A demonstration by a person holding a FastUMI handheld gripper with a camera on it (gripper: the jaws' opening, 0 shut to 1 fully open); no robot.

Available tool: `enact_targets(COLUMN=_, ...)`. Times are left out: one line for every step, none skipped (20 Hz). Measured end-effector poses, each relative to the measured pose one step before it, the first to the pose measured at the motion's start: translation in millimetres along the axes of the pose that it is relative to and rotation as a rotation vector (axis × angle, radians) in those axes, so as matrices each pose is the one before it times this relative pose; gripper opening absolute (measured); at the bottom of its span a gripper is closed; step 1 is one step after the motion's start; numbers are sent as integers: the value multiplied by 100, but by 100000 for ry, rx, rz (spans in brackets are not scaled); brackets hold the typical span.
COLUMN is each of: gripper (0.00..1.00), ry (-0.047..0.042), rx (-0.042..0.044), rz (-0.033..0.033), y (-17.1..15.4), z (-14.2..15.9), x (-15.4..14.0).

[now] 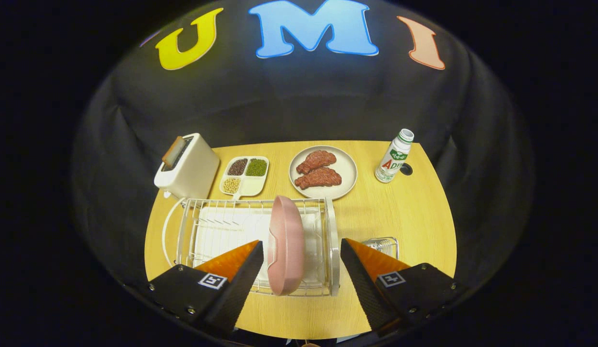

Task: Take the plate from the dish rack, then take the spoon from the basket and place it into the plate.

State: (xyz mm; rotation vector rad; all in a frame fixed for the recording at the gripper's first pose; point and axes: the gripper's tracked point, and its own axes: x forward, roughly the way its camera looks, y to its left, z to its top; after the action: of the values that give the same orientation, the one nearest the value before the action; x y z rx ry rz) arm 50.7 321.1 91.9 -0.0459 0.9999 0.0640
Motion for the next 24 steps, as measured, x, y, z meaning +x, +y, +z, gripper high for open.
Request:
enact_targets(gripper=98, ry=1336, rx=129, rz=-2230, y=120, z=-11, x=694)
enact_targets(gripper=97, ry=1131, rx=-18, rz=-3208, y=-158, z=-148, x=688)
enact_targets(gripper=95, ry=534, rx=-1446, rz=-3046, y=-232, z=48, x=532)
enact_targets(gripper=95, ry=880, rx=-1092, rz=-4323, y=-345, z=-61, x=569)
enact_targets(gripper=94, ry=1157, rx=-679, rz=-4967, y=-667, z=-191, x=502)
enact_targets(gripper=87, ry=956, rx=414, rz=-2082, y=50, z=-278, x=575)
enact_targets(gripper=81, ry=1794, rx=1259, rz=-3357, y=-244, z=-346, x=408)
enact_targets(gripper=75, ry=1946, rx=1276, rz=-1287, y=111, z=-568, x=453)
enact_targets(gripper=68, ry=1967, rx=966, rz=-1805, y=-41, z=-567, x=657)
enact_targets(gripper=53, ry=749, rx=1094, rz=-2560, y=25, z=-317, x=268)
enact_targets(gripper=43, ry=-1367, rx=1683, rz=-1275, y=204, z=102, x=-256)
enact_targets(gripper=28, ry=-404, rx=1932, rz=-241, y=456, z=213, x=100)
enact_targets(gripper=27, ry=-382, rx=-395, rz=-972, y=242, z=-28, x=-96)
enact_targets(gripper=24, ry=-352, rx=-1561, rz=-622, y=15, z=-64, x=-193)
enact_targets(gripper=22, ry=-377, rx=-1682, rz=953, y=353, z=-49, x=-240)
enact_targets(gripper=18, ry=-1473, rx=-507, rz=-127, y=342, z=282, x=-333)
enact_targets(gripper=15, ry=323, rx=-2466, rz=-1242, y=199, z=-243, x=-173)
enact_targets(gripper=15, ry=-1013, rx=-2159, rz=-1166, y=140, z=61, x=-175)
enact_targets(gripper=15, ry=-438, rx=-304, rz=-1481, y=103, z=7, x=-314)
enact_targets(gripper=15, ry=-61, rx=-602, rz=-1718, y=33, z=52, x=-346)
enact_targets(gripper=15, ry=-479, rx=265, rz=-2060, y=-18, z=262, x=-305)
enact_targets(gripper=15, ry=-38, rx=-1034, rz=-2082, y=-58, z=170, x=-371)
enact_targets(gripper=15, ry=-230, rx=-2304, rz=-1935, y=-27, z=308, x=-468)
enact_targets(gripper=15, ry=-1368, rx=-1489, rz=-2098, y=-277, z=534, x=-414)
